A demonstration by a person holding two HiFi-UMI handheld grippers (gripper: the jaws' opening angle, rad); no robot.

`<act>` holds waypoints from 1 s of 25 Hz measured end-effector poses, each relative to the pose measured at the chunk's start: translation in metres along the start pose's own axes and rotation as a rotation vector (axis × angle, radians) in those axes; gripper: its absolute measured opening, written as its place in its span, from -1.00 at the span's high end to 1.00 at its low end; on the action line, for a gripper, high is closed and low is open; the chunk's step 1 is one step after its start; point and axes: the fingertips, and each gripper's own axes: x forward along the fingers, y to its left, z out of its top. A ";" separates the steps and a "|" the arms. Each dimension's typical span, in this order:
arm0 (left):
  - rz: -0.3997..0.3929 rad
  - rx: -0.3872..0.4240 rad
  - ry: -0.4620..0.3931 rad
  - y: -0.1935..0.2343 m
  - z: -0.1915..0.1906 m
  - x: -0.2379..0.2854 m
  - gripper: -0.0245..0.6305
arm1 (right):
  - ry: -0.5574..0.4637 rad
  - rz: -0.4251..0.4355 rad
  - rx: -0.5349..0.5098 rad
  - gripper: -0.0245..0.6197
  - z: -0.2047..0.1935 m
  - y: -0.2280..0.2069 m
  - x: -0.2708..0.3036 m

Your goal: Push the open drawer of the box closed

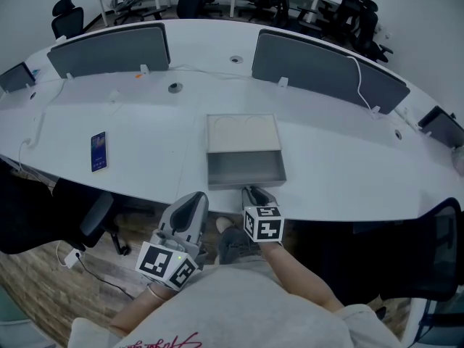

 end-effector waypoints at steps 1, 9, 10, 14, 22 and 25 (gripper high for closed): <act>-0.001 -0.002 0.000 0.000 0.000 0.001 0.87 | 0.003 0.001 0.000 0.68 0.000 0.000 0.001; 0.002 -0.001 -0.002 0.003 0.003 0.008 0.87 | 0.009 0.015 -0.002 0.68 0.001 0.000 0.006; 0.003 -0.001 -0.003 0.003 0.003 0.009 0.87 | 0.007 0.017 -0.002 0.68 0.003 0.000 0.007; 0.004 0.001 -0.003 0.003 0.003 0.012 0.87 | 0.004 0.023 -0.004 0.68 0.007 0.000 0.009; -0.007 -0.005 0.008 0.001 0.001 0.021 0.87 | 0.004 0.035 -0.004 0.69 0.009 -0.002 0.013; -0.006 -0.004 0.006 0.001 0.002 0.024 0.87 | 0.004 0.038 -0.004 0.69 0.012 -0.003 0.014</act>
